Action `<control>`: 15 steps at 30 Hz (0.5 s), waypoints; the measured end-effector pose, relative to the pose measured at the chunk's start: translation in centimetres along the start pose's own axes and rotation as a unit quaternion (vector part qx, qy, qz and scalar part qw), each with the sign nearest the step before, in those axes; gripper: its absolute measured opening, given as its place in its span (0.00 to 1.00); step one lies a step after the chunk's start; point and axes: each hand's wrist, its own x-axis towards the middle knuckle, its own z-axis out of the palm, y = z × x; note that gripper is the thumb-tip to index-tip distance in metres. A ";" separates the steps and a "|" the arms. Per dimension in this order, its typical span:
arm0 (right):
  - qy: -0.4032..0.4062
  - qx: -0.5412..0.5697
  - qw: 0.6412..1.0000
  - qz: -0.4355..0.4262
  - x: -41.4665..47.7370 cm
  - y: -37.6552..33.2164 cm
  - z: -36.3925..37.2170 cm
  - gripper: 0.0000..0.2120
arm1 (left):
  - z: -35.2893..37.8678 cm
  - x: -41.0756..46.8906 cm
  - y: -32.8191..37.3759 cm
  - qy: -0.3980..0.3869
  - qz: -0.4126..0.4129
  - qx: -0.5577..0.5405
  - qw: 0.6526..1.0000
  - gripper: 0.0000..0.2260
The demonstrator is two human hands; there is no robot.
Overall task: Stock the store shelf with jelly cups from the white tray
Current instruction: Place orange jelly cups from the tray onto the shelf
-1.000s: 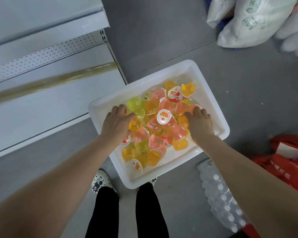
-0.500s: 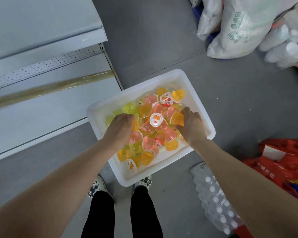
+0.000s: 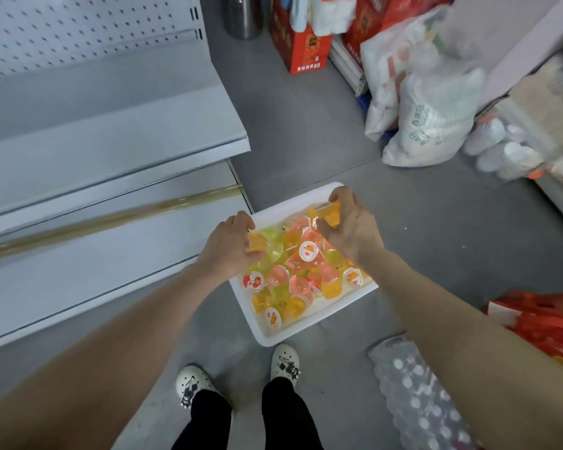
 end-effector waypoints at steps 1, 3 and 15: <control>0.008 0.002 1.000 -0.010 -0.3 -1.4 -0.9 0.19 | -1.5 -0.6 0.1 0.007 0.005 0.000 1.000 0.21; 0.023 0.009 0.999 -0.032 -1.0 -4.1 -2.5 0.19 | -4.5 -1.8 0.2 0.019 0.029 0.006 0.999 0.20; 0.191 0.043 0.962 -0.189 -2.0 -20.1 -10.0 0.17 | -22.5 -8.7 0.4 0.165 0.136 -0.019 0.977 0.23</control>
